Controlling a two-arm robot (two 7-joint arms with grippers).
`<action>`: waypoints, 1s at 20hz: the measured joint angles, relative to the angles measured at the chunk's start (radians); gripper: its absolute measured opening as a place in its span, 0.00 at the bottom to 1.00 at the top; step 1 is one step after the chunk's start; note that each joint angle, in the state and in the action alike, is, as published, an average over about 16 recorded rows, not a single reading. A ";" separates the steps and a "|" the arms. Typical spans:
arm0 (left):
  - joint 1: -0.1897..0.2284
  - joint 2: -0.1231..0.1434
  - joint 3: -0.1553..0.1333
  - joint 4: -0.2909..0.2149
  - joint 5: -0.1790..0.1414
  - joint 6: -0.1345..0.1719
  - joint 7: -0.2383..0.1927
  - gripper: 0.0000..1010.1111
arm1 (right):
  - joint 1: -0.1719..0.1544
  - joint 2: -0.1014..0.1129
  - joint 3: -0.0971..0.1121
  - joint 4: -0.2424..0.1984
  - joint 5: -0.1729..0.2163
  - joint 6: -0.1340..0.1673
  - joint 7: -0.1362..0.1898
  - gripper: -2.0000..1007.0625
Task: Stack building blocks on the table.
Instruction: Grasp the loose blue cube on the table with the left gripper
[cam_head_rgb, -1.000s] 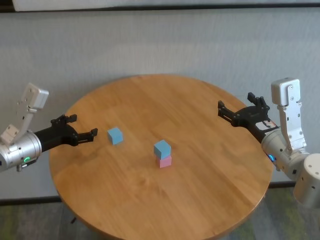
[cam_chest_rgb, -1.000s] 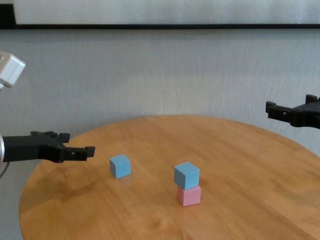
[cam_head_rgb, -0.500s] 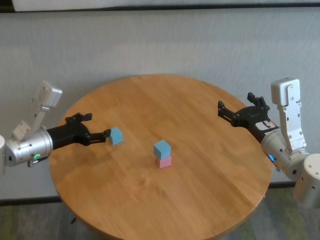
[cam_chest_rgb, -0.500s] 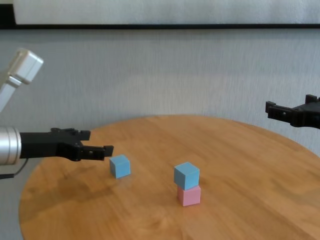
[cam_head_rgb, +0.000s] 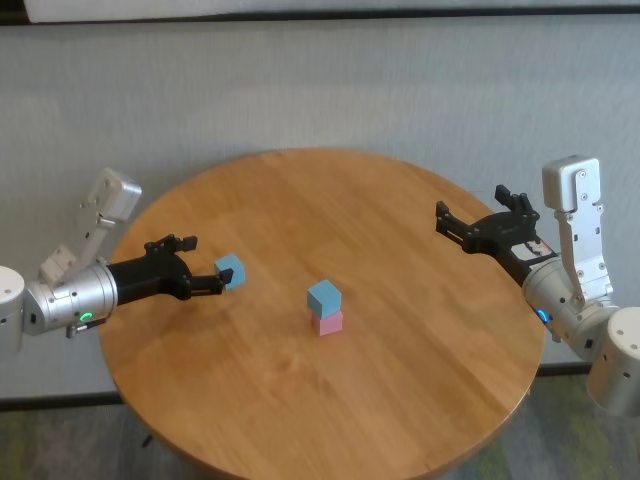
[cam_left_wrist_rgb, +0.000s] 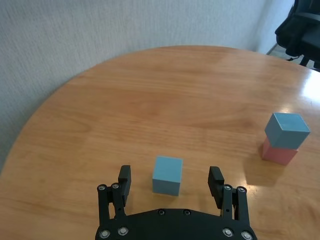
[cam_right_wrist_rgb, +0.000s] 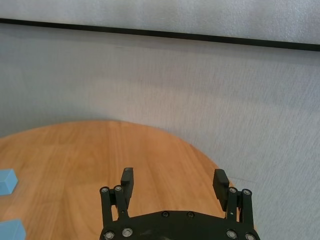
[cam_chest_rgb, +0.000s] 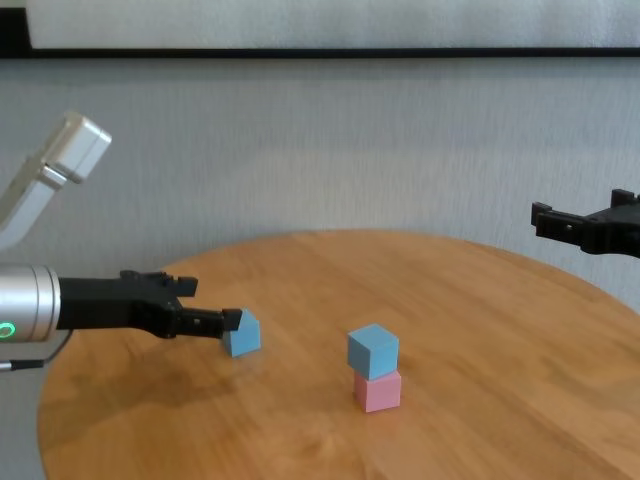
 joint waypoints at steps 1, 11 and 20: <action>-0.004 -0.004 0.001 0.009 0.002 -0.002 -0.003 0.99 | 0.000 0.000 0.000 0.000 0.000 0.000 0.000 1.00; -0.039 -0.036 0.010 0.092 0.027 -0.033 -0.033 0.99 | 0.000 0.000 0.000 0.000 0.000 0.000 0.000 1.00; -0.105 -0.072 0.014 0.233 0.050 -0.100 -0.056 0.99 | 0.000 0.000 0.000 0.000 0.000 0.000 0.000 1.00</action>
